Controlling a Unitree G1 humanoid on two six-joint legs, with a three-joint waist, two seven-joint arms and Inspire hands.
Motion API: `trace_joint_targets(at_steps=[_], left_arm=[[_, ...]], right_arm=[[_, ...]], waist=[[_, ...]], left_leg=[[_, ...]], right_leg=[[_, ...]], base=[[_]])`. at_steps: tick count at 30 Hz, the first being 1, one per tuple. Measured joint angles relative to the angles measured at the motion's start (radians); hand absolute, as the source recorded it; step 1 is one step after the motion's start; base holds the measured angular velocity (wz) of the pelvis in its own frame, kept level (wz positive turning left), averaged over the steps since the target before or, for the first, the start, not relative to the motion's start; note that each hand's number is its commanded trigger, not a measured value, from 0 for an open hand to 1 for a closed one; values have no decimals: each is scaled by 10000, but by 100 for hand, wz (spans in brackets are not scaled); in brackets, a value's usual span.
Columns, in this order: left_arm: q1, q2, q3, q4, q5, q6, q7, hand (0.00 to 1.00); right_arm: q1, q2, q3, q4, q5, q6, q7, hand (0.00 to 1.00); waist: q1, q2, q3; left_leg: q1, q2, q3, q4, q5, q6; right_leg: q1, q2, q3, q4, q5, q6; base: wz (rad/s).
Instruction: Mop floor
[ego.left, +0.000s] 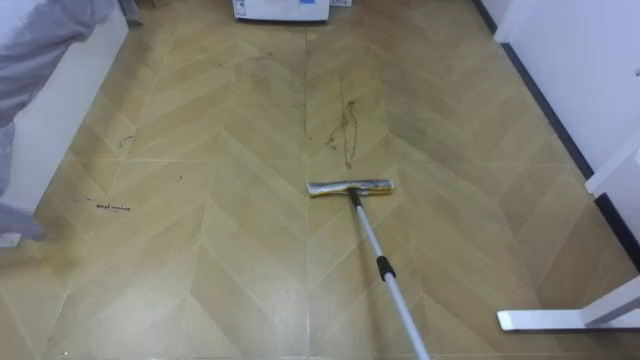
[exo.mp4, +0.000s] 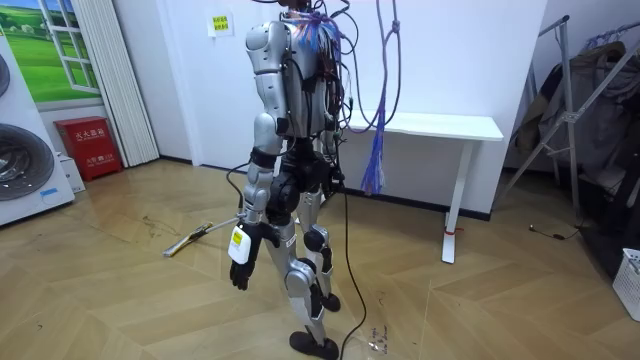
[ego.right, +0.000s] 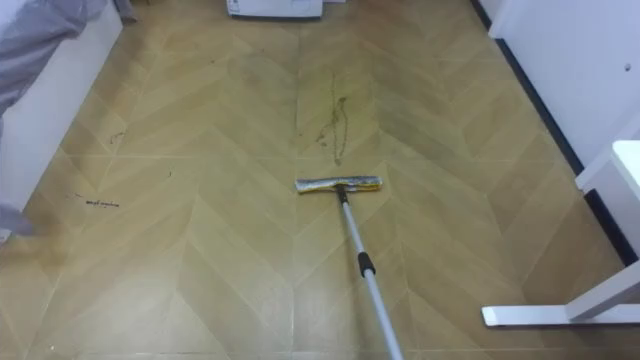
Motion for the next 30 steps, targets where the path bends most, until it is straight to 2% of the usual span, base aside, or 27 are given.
trace_joint_targets(at_steps=[19,25,28,30], left_arm=[[-25,22,5,-5,-3,322,-498,0],[-115,20,9,-11,2,468,-506,0],[-413,46,26,104,-1,485,-503,0],[-771,42,19,441,0,482,-519,0]], right_arm=[[-27,-19,-8,-36,213,83,12,100],[-185,-18,51,-38,213,98,-19,100],[-431,-23,72,106,341,100,-117,100],[-650,-45,73,261,426,97,-173,100]], waist=[[2,76,-12],[-6,144,-67],[2,150,-65],[-6,186,-32]], left_leg=[[-133,0,-3,-2,0,0],[-741,-14,31,175,1,2],[-1311,-51,35,448,2,2],[-1754,-89,0,643,2,2]], right_leg=[[-57,-16,-55,16,-1,1],[-752,-26,-2,200,21,-30],[-1313,-111,-29,546,17,-45],[-1690,-185,-122,758,7,-61]], base=[[0],[-3],[0],[4]])
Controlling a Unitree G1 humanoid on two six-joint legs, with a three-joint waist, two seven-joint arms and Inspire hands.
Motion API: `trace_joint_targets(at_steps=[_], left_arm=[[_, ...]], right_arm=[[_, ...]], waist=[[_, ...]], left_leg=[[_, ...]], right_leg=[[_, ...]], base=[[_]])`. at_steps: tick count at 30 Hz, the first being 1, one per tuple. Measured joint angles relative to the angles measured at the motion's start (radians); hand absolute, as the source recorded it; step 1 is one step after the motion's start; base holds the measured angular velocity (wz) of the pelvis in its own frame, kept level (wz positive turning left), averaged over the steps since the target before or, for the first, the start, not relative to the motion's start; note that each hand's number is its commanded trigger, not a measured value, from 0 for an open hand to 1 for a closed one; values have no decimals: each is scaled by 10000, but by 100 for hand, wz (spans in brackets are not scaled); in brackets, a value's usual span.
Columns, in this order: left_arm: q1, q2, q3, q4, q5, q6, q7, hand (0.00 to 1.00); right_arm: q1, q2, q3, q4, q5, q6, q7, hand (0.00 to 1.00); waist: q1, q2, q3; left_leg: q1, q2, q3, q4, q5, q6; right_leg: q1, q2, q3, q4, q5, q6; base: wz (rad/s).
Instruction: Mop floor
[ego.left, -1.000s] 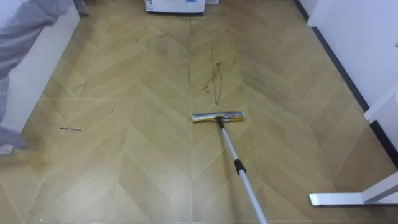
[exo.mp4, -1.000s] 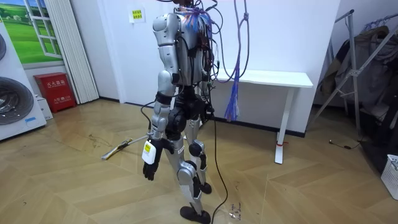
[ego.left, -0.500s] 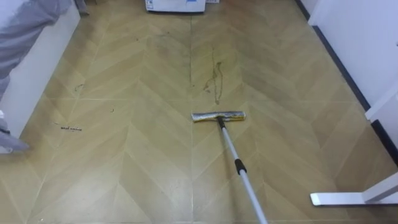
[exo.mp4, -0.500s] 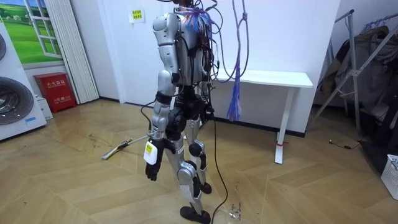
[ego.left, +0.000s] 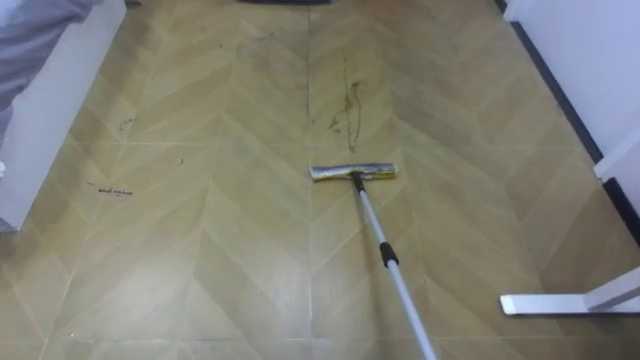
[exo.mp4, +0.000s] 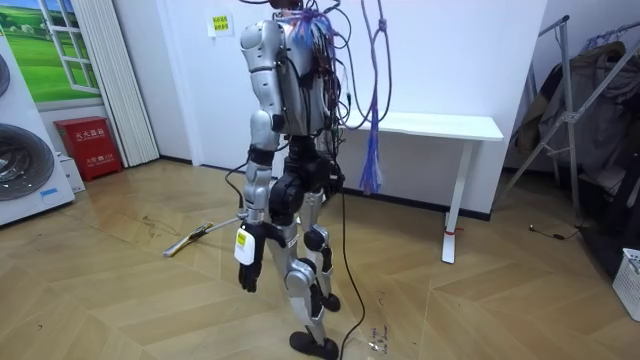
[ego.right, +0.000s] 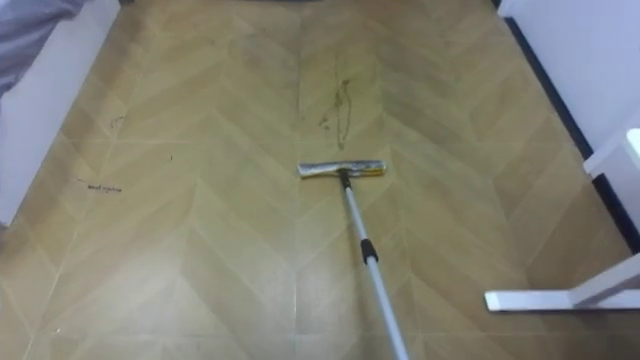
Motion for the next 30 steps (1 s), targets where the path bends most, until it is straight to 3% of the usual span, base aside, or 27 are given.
trace_joint_targets(at_steps=[2,9,12,15,17,19,20,21,23,25,26,27,29,30], left_arm=[[-323,8,-20,151,1,-9,-26,0],[-410,15,-119,226,20,22,-49,0],[-400,14,-118,379,8,24,-50,0],[-429,-48,-49,467,3,16,-36,0],[-439,-62,-180,473,-220,6,1,0],[-474,-71,-366,407,-492,-10,106,0],[-506,-68,-416,414,-567,-17,127,0],[-541,-82,-526,417,-700,-57,210,0],[-517,-63,-883,378,-1057,-126,398,0],[-568,-65,-1554,361,-1599,-237,508,0],[-678,-66,-1725,311,-1754,-281,486,0],[-681,-57,-1754,310,-1760,-286,480,0],[-719,13,-1757,298,-1753,-394,437,0],[-693,38,-1758,258,-1745,-428,407,0]], right_arm=[[-104,-4,0,81,166,0,-115,100],[-254,-192,-96,263,372,2,-450,100],[-239,-303,-83,264,687,-27,-656,100],[-190,-400,27,314,1233,-88,-735,100],[-201,-393,172,365,1450,-93,-860,100],[-264,-393,383,465,1691,-96,-993,100],[-307,-393,403,484,1741,-97,-1028,100],[-498,-406,409,546,1758,-101,-1091,100],[-930,-436,406,885,1742,-90,-1224,100],[-1721,-668,401,1072,1767,73,-1282,100],[-2215,-838,403,1063,1910,103,-1248,100],[-2434,-899,422,1059,2050,92,-1231,100],[-3155,-1061,743,1070,2760,36,-1030,100],[-3282,-1072,800,1019,2927,7,-981,100]], waist=[[17,29,31],[-36,29,61],[-9,97,126],[97,178,138],[294,226,163],[360,240,181],[412,240,181],[567,239,183],[620,198,212],[984,142,239],[1127,171,223],[1189,177,219],[1568,19,204],[1585,1,199]], left_leg=[[-463,-44,10,245,0,0],[-2396,-326,-41,1772,-135,10],[-3475,-432,-279,2984,-520,-27],[-4665,-444,-430,4733,-1058,-183],[-5469,-354,-556,6220,-1408,-246],[-6139,-245,-580,7485,-1545,-335],[-6350,-215,-566,7918,-1543,-336],[-6743,-100,-603,8809,-1519,-346],[-7332,-67,-781,10121,-1021,-370],[-8249,-23,-880,11622,390,-366],[-8713,83,-742,11747,671,-372],[-8875,83,-653,11648,615,-338],[-9061,26,-263,9768,413,-173],[-9000,-31,-225,9028,378,-188]], right_leg=[[-501,-22,-25,289,-46,-43],[-2426,-525,-55,1878,-607,-118],[-3457,-724,-113,3060,-1069,-208],[-4445,-846,-151,4441,-1683,-316],[-5013,-874,-214,5538,-2178,-475],[-5384,-882,-300,6401,-2620,-598],[-5505,-874,-311,6634,-2790,-556],[-5658,-810,-355,7085,-3028,-597],[-5721,-709,-379,7729,-3399,-706],[-5830,-523,-249,8188,-3642,-785],[-5871,-432,-245,8225,-3667,-831],[-5879,-417,-239,8228,-3674,-827],[-5867,-416,-108,8174,-3709,-775],[-5873,-416,-93,8141,-3727,-740]], base=[[3],[11],[15],[14],[5],[7],[0],[-5],[-2],[-15],[-15],[-12],[-16],[-7]])
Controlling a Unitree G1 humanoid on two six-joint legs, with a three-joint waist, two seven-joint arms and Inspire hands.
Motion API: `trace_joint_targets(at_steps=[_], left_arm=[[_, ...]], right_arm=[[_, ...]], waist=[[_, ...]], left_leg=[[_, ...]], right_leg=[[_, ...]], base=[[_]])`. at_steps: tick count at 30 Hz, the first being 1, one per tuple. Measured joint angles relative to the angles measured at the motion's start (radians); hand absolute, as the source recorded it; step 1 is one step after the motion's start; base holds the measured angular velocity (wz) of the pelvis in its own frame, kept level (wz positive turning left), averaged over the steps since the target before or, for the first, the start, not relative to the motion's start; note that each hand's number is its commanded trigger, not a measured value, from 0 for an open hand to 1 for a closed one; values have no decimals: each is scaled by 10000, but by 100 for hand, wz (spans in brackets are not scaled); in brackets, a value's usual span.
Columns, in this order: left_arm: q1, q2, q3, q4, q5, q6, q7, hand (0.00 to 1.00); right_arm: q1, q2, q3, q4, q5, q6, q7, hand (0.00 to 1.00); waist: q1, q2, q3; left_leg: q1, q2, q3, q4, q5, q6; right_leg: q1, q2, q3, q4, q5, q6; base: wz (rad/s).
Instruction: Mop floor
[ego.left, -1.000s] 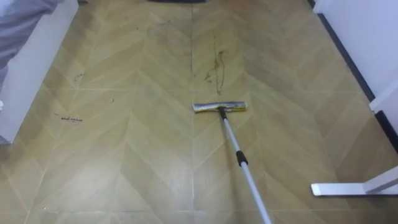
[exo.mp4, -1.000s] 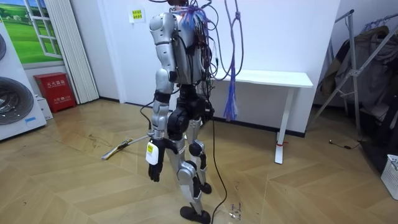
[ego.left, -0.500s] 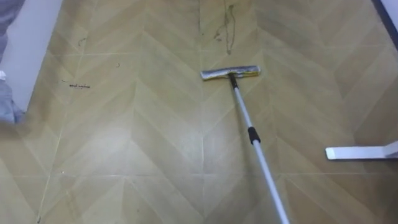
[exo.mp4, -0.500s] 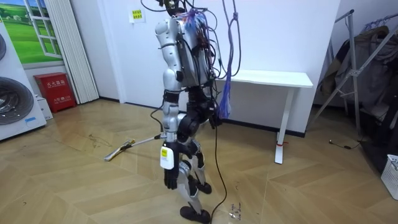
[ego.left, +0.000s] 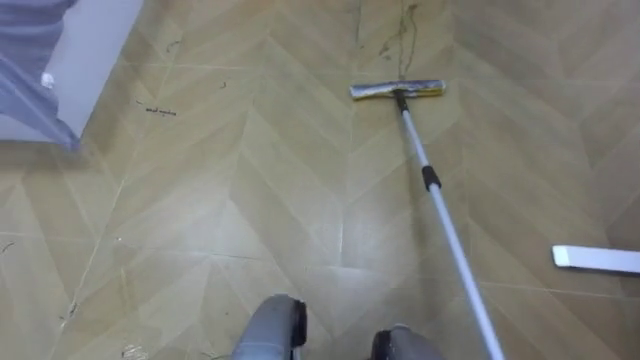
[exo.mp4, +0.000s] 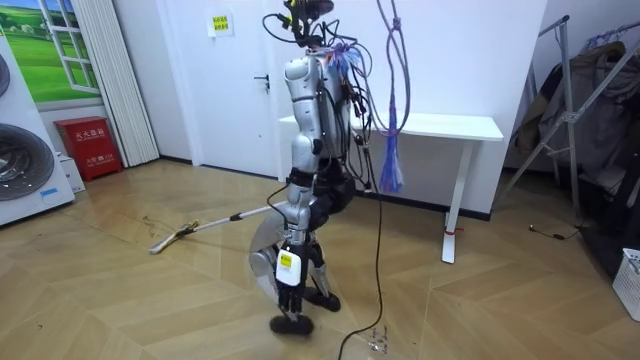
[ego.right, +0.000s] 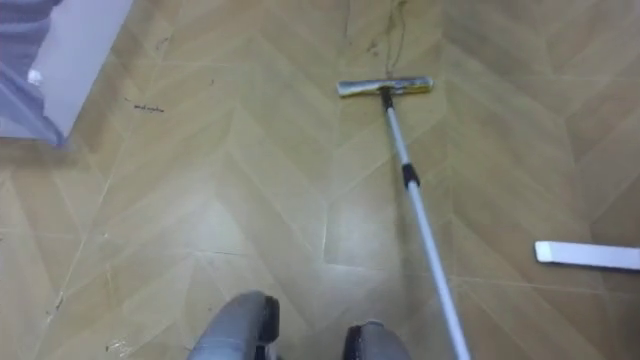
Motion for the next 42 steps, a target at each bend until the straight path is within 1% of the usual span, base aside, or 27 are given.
trace_joint_targets(at_steps=[1,2,3,6,8,9,10,12,15,16,17,19,21,22,23,24,26,28,30,33,34,35,37,38,39,41,42], left_arm=[[7,44,12,-19,10,10,-137,0],[-43,83,23,11,15,-9,-283,0],[-90,81,22,59,32,-38,-357,0],[-96,61,-2,37,260,-181,-741,0],[-109,-1,-1,34,472,-208,-838,0],[-127,-11,5,47,470,-203,-833,0],[-128,0,79,67,472,-169,-796,0],[-221,29,275,-50,513,-183,-614,0],[-365,-8,439,-312,600,-323,-223,0],[-387,-61,423,-320,595,-341,-159,0],[-369,-94,415,-317,605,-305,-159,0],[-314,-205,409,-272,606,-192,-162,0],[-248,-208,410,-260,560,-161,-161,0],[-253,-192,416,-253,533,-117,-146,0],[-242,-150,399,-274,363,-77,-104,0],[-247,-148,395,-293,291,-48,-90,0],[-291,-142,169,-543,-47,-17,40,0],[-401,-67,106,-736,-241,-28,141,0],[-396,55,148,-817,-252,-34,204,0],[-333,96,215,-761,-276,58,152,0],[-282,103,221,-752,-274,17,18,0],[-274,93,212,-758,-259,17,-99,0],[-275,-11,223,-832,-170,-2,-215,0],[-295,-24,235,-945,-168,-23,-256,0],[-326,-23,251,-941,-187,-54,-253,0],[-340,-55,298,-1066,-82,-76,-160,0],[-341,-59,284,-1122,-62,-97,-112,0]], right_arm=[[-118,2,-1,-181,176,-9,150,100],[-127,45,-15,-199,370,-78,250,100],[-88,48,-16,-185,440,-101,340,100],[772,-154,-8,-50,946,-107,591,100],[1505,-682,103,393,927,-76,687,100],[1648,-805,174,409,844,-79,637,100],[1981,-933,210,409,750,-83,536,100],[2510,-858,204,399,769,-78,442,100],[3001,-411,185,394,863,-75,325,100],[3155,-216,182,395,848,-76,238,100],[3245,-49,181,391,776,-77,173,100],[3432,65,174,326,628,-69,150,100],[3206,97,11,233,354,-9,133,100],[2850,84,-48,290,212,118,97,100],[2371,50,-209,370,-34,310,33,100],[2094,-29,-232,437,-104,419,18,100],[678,-581,-157,534,-103,619,-49,100],[-377,-836,6,500,12,499,-74,100],[-970,-982,42,168,111,262,-61,100],[-1323,-848,43,-75,894,-11,210,100],[-1119,-780,82,-82,1278,-33,322,100],[-723,-775,73,-81,1562,-35,479,100],[5,-928,5,180,1684,-42,635,100],[541,-1032,-17,450,1563,-38,710,100],[891,-1049,-13,485,1515,-40,698,100],[2309,-999,-7,523,1483,-37,604,100],[2546,-949,-10,523,1485,-32,559,100]], waist=[[2,-13,1],[1,-62,-8],[-14,0,-83],[-159,32,-129],[-197,139,-174],[-226,236,-167],[-297,344,-162],[-575,533,-168],[-829,711,-81],[-900,729,-71],[-931,702,-65],[-973,737,-60],[-958,788,-56],[-953,787,-53],[-889,703,-8],[-820,691,1],[-496,565,68],[-316,427,149],[117,217,250],[275,63,250],[273,126,164],[130,81,137],[-109,92,108],[-225,96,105],[-273,104,98],[-460,451,-129],[-538,572,-163]], left_leg=[[196,-118,-9,-1448,-49,4],[262,-221,18,-2010,-167,316],[278,-266,35,-2111,-208,379],[1147,-322,576,-3116,-363,642],[1845,-455,1290,-3572,-731,1151],[1876,-489,1332,-3516,-866,1151],[1948,-619,1353,-3469,-1116,1288],[2096,-649,1319,-3481,-1399,1414],[2310,-645,1154,-3796,-1571,1348],[2374,-647,1005,-3827,-1632,1270],[2483,-639,917,-3789,-1796,1134],[2867,-557,814,-3646,-2480,875],[3072,-416,708,-3164,-2766,542],[3035,-310,614,-2497,-2743,492],[2914,-147,568,-1611,-2556,201],[2756,-53,503,-1022,-2353,111],[1675,-2,236,1221,-866,6],[744,-56,213,1709,-826,-23],[168,-74,221,822,-907,49],[72,-220,447,-2710,-838,115],[115,-274,524,-3364,-110,529],[362,-353,700,-3552,-21,844],[727,-660,792,-3629,-300,1222],[935,-858,882,-3551,-563,1386],[1049,-962,893,-3484,-701,1448],[1472,-1158,613,-3368,-1328,1560],[1563,-1171,538,-3404,-1389,1565]], right_leg=[[-9,0,15,-44,-50,96],[-14,-25,83,-99,-87,164],[42,-32,116,-239,-124,238],[1101,-117,318,-1467,-12,574],[1505,-304,938,-1713,203,746],[1412,-318,1011,-1489,296,907],[1015,-443,993,-656,718,1179],[336,-606,955,530,1567,1280],[-909,-638,912,-486,1389,1302],[-1365,-640,873,-1706,1608,1171],[-1696,-615,879,-2953,2209,1068],[-1722,-637,728,-3400,3179,962],[-1487,-574,439,-3019,3046,672],[-1299,-461,374,-2745,2766,526],[-1087,-369,353,-2358,2281,413],[-995,-307,338,-2188,2045,459],[-940,-193,422,-1583,1472,279],[-954,-106,555,-1258,1171,248],[-760,-4,584,-1195,1006,189],[76,-1,523,-1405,453,317],[513,-86,467,-1623,242,414],[957,-208,411,-1909,72,613],[1324,-425,619,-1926,1,775],[1235,-656,652,-1294,215,1120],[1083,-750,640,-836,409,1284],[436,-778,757,904,1748,1425],[228,-764,845,1128,1721,1435]], base=[[4],[10],[22],[47],[24],[-15],[-14],[-3],[-16],[-32],[-33],[-18],[-16],[-8],[-4],[-10],[-6],[-3],[-27],[8],[35],[46],[62],[51],[33],[20],[4]])
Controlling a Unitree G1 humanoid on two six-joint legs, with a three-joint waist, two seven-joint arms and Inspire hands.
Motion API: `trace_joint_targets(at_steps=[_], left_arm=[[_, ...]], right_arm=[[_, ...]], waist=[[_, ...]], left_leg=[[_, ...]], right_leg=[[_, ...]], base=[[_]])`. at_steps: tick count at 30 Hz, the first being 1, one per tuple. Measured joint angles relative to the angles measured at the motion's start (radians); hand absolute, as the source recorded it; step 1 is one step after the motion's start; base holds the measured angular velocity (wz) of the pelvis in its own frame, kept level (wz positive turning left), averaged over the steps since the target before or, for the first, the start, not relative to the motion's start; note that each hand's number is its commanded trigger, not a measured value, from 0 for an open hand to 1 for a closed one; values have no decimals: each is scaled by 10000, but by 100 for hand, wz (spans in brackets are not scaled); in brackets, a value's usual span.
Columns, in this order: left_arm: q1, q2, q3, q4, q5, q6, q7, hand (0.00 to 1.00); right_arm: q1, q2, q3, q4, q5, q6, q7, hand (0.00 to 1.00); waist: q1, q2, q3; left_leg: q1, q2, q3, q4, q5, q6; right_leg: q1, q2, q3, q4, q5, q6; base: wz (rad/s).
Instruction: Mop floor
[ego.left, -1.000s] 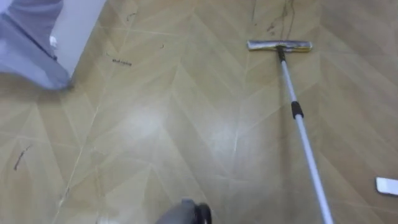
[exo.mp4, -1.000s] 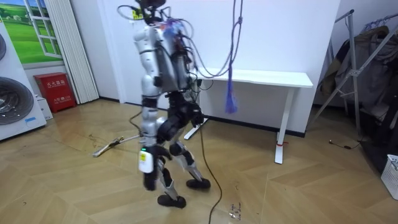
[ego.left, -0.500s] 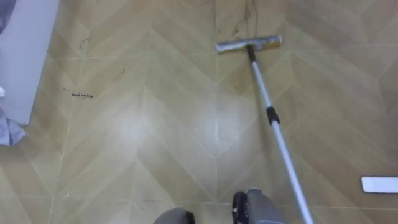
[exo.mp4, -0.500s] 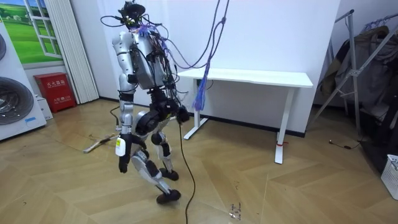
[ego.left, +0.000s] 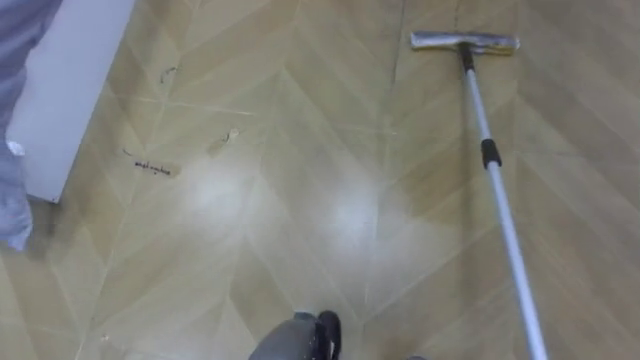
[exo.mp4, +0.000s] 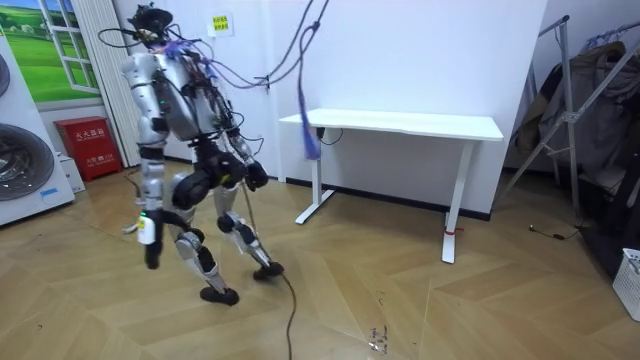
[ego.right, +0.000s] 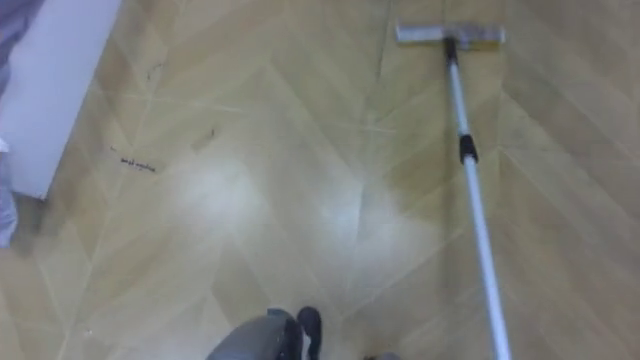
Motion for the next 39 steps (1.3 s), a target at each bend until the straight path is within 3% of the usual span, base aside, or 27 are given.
trace_joint_targets(at_steps=[2,4,6,7,8,10,12,13,14,15,16,17,19,20,21,22,23,25,26,28,29,30,32,34,36,37,39], left_arm=[[-1,-25,-12,-90,-4,-171,145,0],[65,39,-64,-59,-27,-192,254,0],[241,73,-47,-30,-11,-177,248,0],[376,67,27,9,62,-139,240,0],[448,51,40,43,67,4,243,0],[534,46,6,79,17,162,236,0],[535,114,-107,43,-280,210,260,0],[533,151,-168,4,-461,238,316,0],[572,171,-271,-81,-604,243,390,0],[571,182,-280,-92,-649,243,393,0],[515,219,-298,-181,-634,252,391,0],[511,288,-291,-295,-619,279,368,0],[662,403,-265,-534,-622,328,282,0],[670,430,-253,-599,-624,332,213,0],[779,460,-234,-610,-624,339,89,0],[936,462,-178,-613,-622,332,-63,0],[930,459,-199,-591,-622,324,-184,0],[733,404,-203,-454,-620,307,-369,0],[637,400,-203,-444,-614,297,-413,0],[419,381,-176,-403,-601,128,-444,0],[377,312,-154,-378,-559,84,-439,0],[369,264,-103,-379,-486,68,-429,0],[372,173,-86,-421,-306,28,-307,0],[411,142,-133,-456,-343,49,-50,0],[461,150,-290,-375,-341,66,156,0],[582,117,-290,-366,-321,97,201,0],[735,63,-291,-375,-340,130,192,0]], right_arm=[[527,159,-10,3,63,3,-111,100],[965,560,-2,2,-41,17,-293,100],[1039,776,-72,2,-365,42,-263,100],[1050,820,-294,-11,-749,56,-205,100],[995,845,-390,-83,-930,146,-217,100],[530,808,-385,-80,-1103,379,-208,100],[-145,679,-387,140,-1147,557,-190,100],[-771,499,-366,271,-1213,754,-198,100],[-1430,242,-355,253,-1275,815,-202,100],[-1793,113,-310,237,-1241,812,-226,100],[-2617,-83,-88,199,-1124,786,-226,100],[-3269,-196,48,130,-1015,641,-220,100],[-3735,-328,103,-175,-656,343,-196,100],[-3776,-310,101,-335,-573,315,-169,100],[-3805,-248,99,-467,-289,229,-88,100],[-3666,-192,87,-480,-118,253,77,100],[-3402,-199,94,-479,22,258,168,100],[-2798,-273,104,-424,123,243,273,100],[-2598,-289,118,-325,102,236,291,100],[-1672,-325,301,87,33,239,326,100],[-1163,-366,303,152,-47,235,238,100],[-906,-374,292,153,-62,233,162,100],[-319,-298,264,145,-159,233,-124,100],[172,49,258,119,-131,231,-482,100],[383,393,167,102,-134,233,-613,100],[435,513,121,91,-200,259,-627,100],[515,587,-176,-147,-404,515,-630,100]], waist=[[-178,319,30],[-263,388,25],[-323,357,48],[-346,455,50],[-336,456,49],[-323,480,44],[-320,408,82],[-262,288,140],[-148,198,184],[-61,142,198],[75,-33,308],[226,-226,423],[484,-494,436],[599,-457,383],[710,-533,380],[726,-619,301],[688,-721,245],[555,-747,209],[556,-729,209],[522,-527,156],[356,-256,106],[223,-114,71],[-60,238,35],[-305,452,-2],[-437,421,9],[-538,357,56],[-528,370,36]], left_leg=[[351,-14,-227,-154,-58,2],[984,-48,-260,-378,-66,-12],[1471,-67,-441,-456,-466,-238],[1799,-43,-776,-415,-1225,-443],[1934,40,-750,-85,-1545,-606],[2128,266,-726,417,-1743,-831],[1893,485,-605,1695,-1530,-1192],[1569,606,-609,2736,-1106,-1443],[1108,758,-587,3731,-560,-1471],[815,804,-589,4066,-403,-1532],[153,915,-470,4253,-412,-1515],[-495,956,-301,3866,-407,-1506],[-1102,895,-105,2270,-348,-1495],[-1167,924,-21,1598,-257,-1522],[-1165,877,-50,433,318,-1254],[-1060,705,-61,-61,1004,-1028],[-833,545,25,-336,1389,-716],[-566,372,229,-176,1132,-285],[-499,340,279,-61,947,-219],[-83,156,340,302,220,-6],[195,2,133,328,-104,39],[321,-48,60,306,-204,75],[661,-152,-45,66,-354,135],[1071,-150,-89,-434,-390,99],[1480,-146,-127,-681,-496,-51],[1743,-123,-191,-743,-768,-192],[2018,-28,-381,-547,-1071,-473]], right_leg=[[-751,103,136,-69,-164,14],[-1430,84,332,-1821,-103,-8],[-1539,-39,230,-3690,379,-129],[-1587,-41,114,-4210,893,-110],[-1477,-90,-88,-3901,1012,-242],[-1210,-57,-407,-3511,649,-539],[-903,-29,-634,-3028,51,-698],[-767,37,-631,-2708,-324,-733],[-679,207,-567,-2528,-561,-798],[-679,271,-544,-2468,-648,-837],[-673,346,-542,-2417,-743,-955],[-602,385,-530,-2413,-777,-1085],[-335,463,-533,-2488,-959,-1046],[-174,538,-534,-2586,-1046,-1073],[245,571,-553,-2737,-1262,-1012],[697,517,-545,-2925,-1451,-853],[1016,313,-582,-3046,-1627,-727],[1288,119,-431,-2924,-1786,-546],[1293,67,-415,-2706,-1740,-459],[1091,-46,-189,-1429,-1129,51],[941,-37,-93,-736,-577,101],[860,-11,-38,-507,-443,137],[188,-20,99,-259,-512,98],[-919,-12,91,-1516,-517,23],[-1333,-31,50,-3358,-110,-155],[-1452,-20,18,-4242,670,-237],[-1156,-3,-265,-4351,1232,-435]], base=[[-21],[-50],[-45],[-35],[-27],[-4],[25],[24],[15],[-3],[-9],[-8],[-2],[-9],[-6],[10],[27],[39],[26],[15],[20],[21],[11],[-10],[-12],[0],[2]])
